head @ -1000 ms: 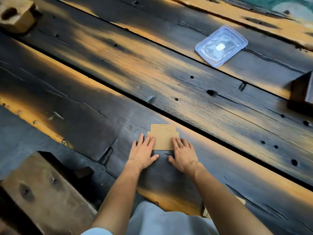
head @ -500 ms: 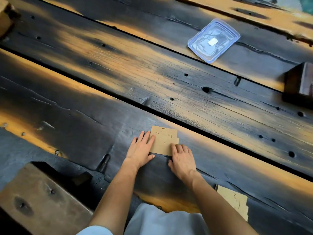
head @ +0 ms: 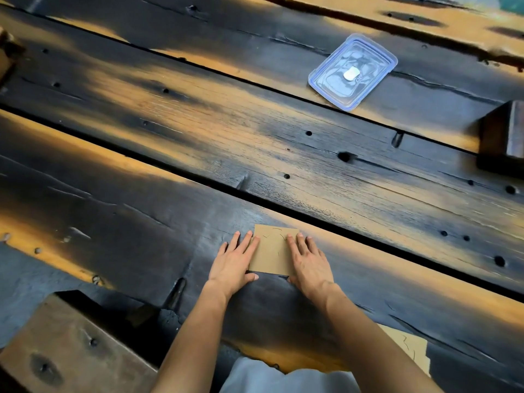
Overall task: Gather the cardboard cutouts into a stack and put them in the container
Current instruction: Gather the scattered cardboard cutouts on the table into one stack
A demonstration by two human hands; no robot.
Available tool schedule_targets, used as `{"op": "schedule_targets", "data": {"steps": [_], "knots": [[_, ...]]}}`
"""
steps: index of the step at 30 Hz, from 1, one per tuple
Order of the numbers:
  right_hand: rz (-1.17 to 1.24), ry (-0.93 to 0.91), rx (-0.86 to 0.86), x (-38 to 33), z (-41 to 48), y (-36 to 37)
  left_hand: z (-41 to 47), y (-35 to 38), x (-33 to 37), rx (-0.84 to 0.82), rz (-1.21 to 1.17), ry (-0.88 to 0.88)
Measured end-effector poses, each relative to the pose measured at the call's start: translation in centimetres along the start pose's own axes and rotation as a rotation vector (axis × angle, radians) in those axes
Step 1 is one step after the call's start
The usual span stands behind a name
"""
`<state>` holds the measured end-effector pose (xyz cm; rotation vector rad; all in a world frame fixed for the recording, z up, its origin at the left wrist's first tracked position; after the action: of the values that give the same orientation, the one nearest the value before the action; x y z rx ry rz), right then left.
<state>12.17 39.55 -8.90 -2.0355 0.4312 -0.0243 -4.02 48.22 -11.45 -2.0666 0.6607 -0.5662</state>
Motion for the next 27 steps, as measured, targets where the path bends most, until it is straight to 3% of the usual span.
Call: {"op": "schedule_targets", "data": {"steps": [14,27], "knots": [[-0.013,-0.051,0.073,0.8,0.2,-1.0,-0.2,-1.1,0.9,0.081,0.031,0.03],[-0.029,-0.039,0.142,4.9,-5.3,-1.8,-2.6,-1.5,6.9,0.119,0.057,0.091]]}}
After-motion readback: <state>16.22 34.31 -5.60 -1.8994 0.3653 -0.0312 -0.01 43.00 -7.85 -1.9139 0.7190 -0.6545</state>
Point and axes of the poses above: each hand's wrist, its own z-axis towards the middle knuckle, its own y-axis out of the palm, x = y × z, the point moved 7 cm from there along z, towards the middle knuckle, and after that the axes turned 9 degrees about x, right-handed, at the moved point
